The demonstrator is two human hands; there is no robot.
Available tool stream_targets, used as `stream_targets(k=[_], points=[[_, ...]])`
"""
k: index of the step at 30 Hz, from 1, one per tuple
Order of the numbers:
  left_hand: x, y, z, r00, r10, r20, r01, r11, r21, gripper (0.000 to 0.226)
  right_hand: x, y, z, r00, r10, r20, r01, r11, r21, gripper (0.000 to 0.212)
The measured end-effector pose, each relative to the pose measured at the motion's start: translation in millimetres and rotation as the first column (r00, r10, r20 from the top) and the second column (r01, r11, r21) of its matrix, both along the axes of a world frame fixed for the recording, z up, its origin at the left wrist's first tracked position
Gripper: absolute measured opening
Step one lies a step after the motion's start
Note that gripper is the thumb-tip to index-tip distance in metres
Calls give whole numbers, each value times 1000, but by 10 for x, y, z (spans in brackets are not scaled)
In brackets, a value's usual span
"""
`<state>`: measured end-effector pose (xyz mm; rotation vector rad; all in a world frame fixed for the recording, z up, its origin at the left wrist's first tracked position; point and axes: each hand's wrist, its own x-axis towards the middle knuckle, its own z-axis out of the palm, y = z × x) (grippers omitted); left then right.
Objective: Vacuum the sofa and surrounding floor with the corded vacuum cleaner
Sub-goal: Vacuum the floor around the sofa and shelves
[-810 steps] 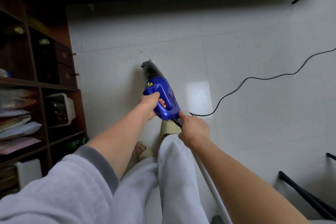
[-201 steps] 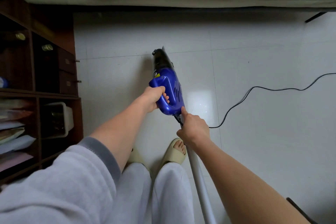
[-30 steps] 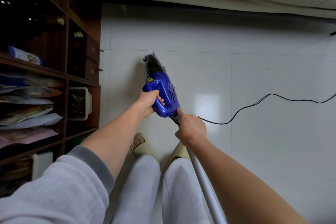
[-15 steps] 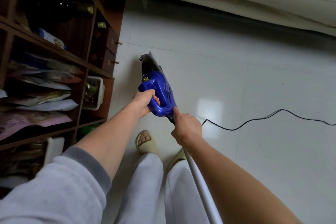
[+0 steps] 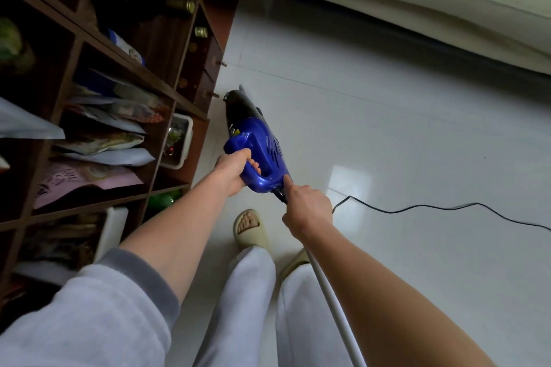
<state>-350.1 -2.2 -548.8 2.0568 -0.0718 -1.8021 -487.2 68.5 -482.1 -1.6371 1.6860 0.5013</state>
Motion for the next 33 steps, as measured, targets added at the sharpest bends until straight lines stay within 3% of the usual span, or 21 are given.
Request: stream_targets(k=[4,14,33], points=[[75,32,15,1000,23,0,-23,1000,-9,16,53,-9,13,999,38,-10,-39,999,-7,60],[85,9,13,1000,4,-5,-4,1000,15,13,63,-44,-16,999,31,-28,-31,999,11,55],[-402,98,189,989,-115,-91,119,992,33,12,-309,179,141,993,-82,-89,88,994,71,55]])
